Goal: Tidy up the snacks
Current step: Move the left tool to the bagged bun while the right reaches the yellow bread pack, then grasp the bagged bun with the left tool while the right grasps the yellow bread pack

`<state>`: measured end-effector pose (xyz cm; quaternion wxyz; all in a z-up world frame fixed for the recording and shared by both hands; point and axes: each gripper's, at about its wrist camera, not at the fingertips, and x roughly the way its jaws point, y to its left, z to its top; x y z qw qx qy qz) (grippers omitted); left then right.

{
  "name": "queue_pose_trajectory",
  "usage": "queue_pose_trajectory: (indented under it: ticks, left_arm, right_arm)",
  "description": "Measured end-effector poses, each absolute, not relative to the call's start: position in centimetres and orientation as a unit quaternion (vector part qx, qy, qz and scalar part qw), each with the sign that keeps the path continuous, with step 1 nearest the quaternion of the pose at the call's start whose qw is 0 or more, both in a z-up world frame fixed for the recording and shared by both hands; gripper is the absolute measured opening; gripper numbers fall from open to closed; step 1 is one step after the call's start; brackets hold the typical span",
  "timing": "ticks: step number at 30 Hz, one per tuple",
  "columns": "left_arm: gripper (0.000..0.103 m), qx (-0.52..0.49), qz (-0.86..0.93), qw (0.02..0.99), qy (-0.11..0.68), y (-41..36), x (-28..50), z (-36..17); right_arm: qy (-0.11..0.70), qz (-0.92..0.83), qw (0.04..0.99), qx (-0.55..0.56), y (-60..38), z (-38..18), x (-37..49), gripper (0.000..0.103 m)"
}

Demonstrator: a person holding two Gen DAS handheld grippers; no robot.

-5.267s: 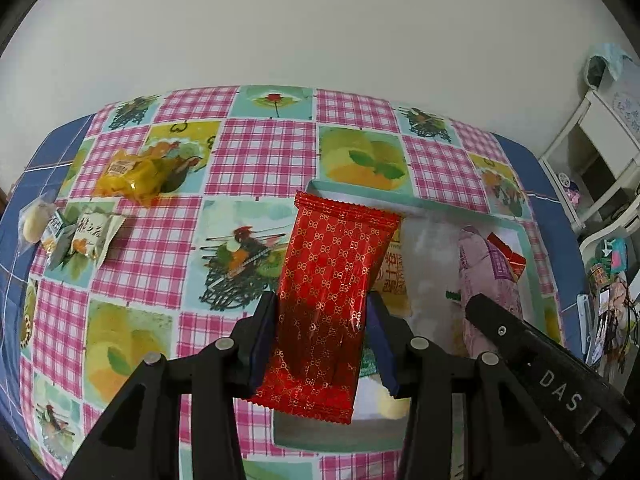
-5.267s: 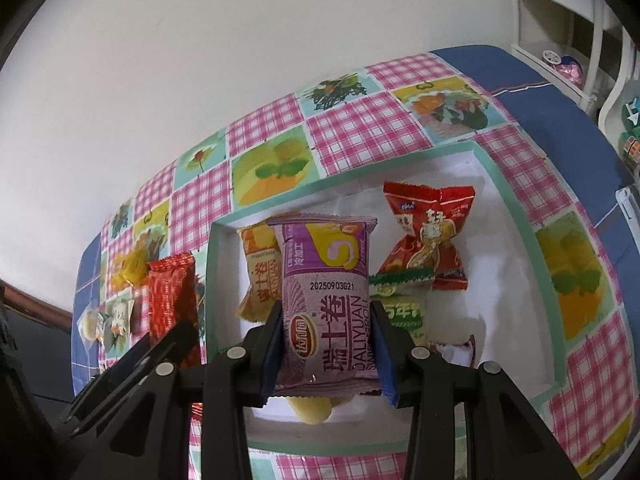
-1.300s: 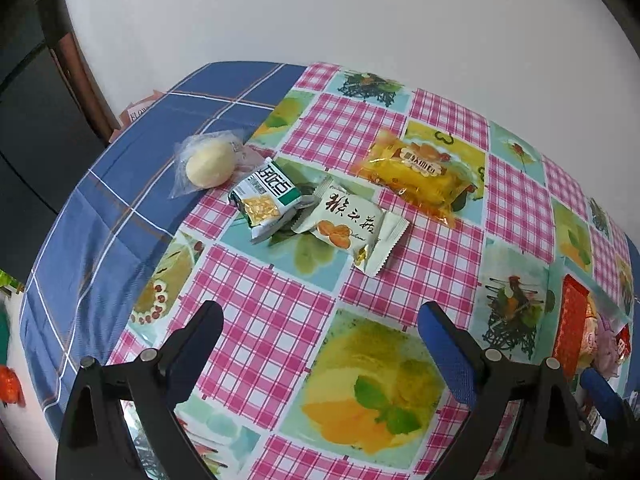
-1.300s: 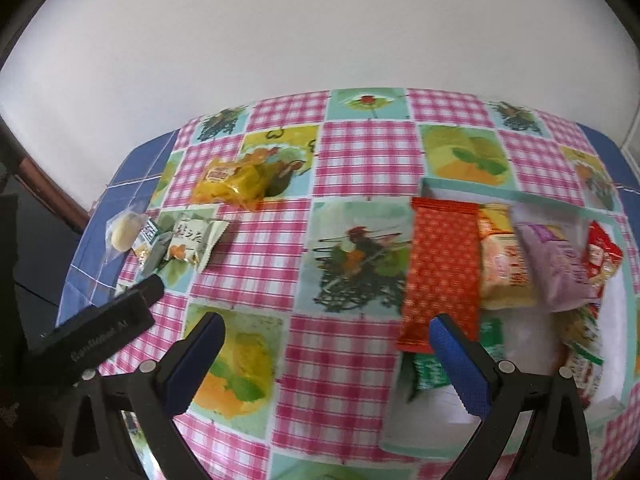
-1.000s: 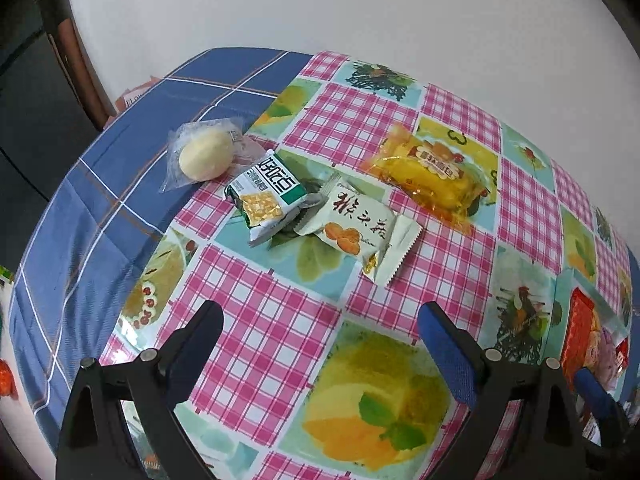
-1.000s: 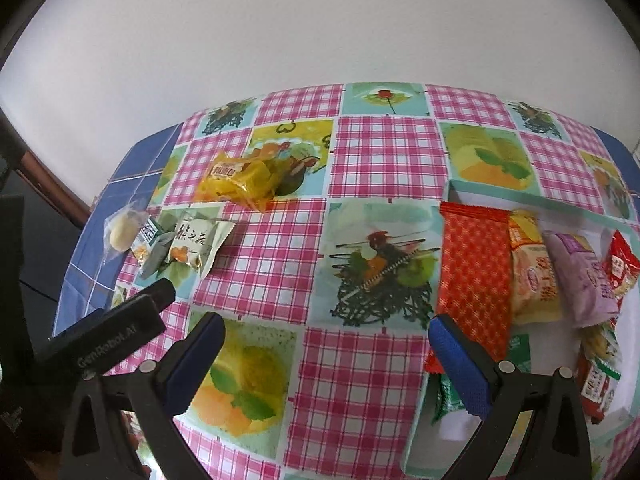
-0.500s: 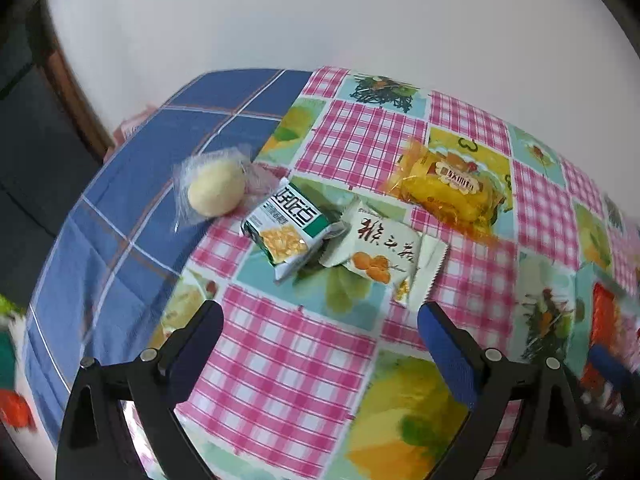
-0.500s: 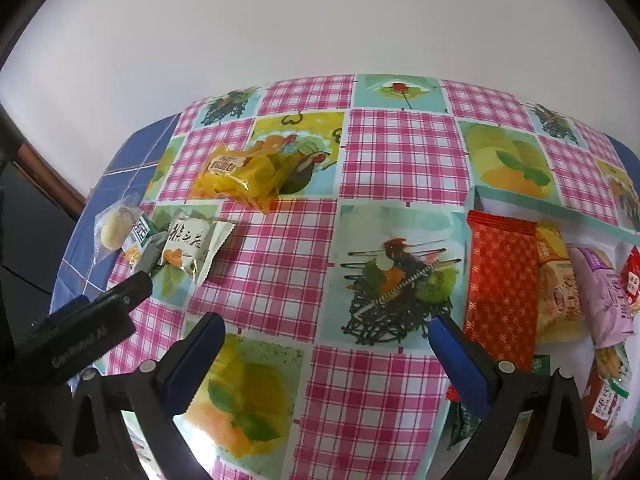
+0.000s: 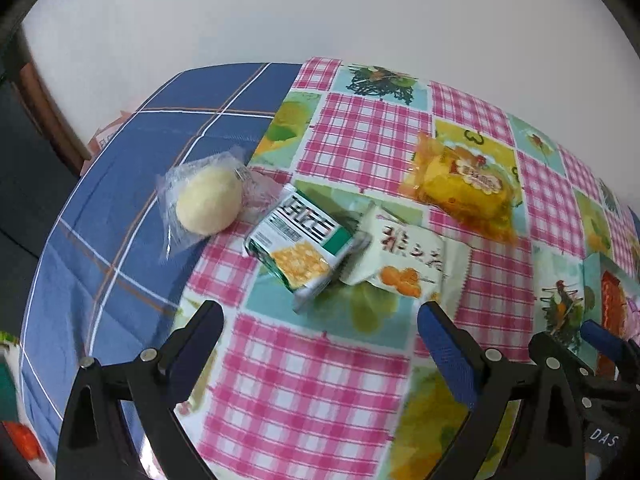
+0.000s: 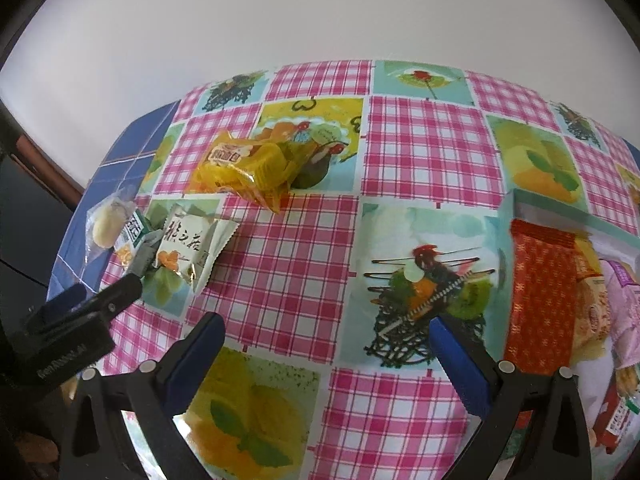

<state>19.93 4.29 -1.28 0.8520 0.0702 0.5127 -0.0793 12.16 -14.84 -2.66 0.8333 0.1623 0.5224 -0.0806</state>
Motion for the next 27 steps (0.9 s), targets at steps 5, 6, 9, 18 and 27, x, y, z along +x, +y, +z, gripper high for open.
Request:
queue_pose_trajectory:
  ticks: [5,6,9,18,27]
  left_arm:
    - [0.098,0.074,-0.089,0.848,0.518,6.2,21.8,-1.2]
    - [0.098,0.072,-0.092,0.848,0.517,6.5,22.1,-1.0]
    - [0.098,0.074,-0.101,0.848,0.515,7.5,23.2,-0.2]
    - [0.098,0.067,-0.113,0.854,0.503,9.8,27.6,2.7]
    - [0.098,0.061,-0.089,0.833,0.542,11.2,31.0,-0.1]
  right_arm:
    - [0.528,-0.071,0.832,0.155,-14.1,-3.6,13.3,0.103]
    - [0.528,-0.069,0.832,0.154,-13.9,-3.7,13.6,0.103]
    - [0.526,-0.063,0.835,0.15,-13.8,-3.7,14.6,0.103]
    - [0.523,-0.05,0.843,0.12,-14.6,-1.4,19.8,0.103]
    - [0.548,-0.033,0.835,0.038,-13.5,-1.2,24.9,0.103]
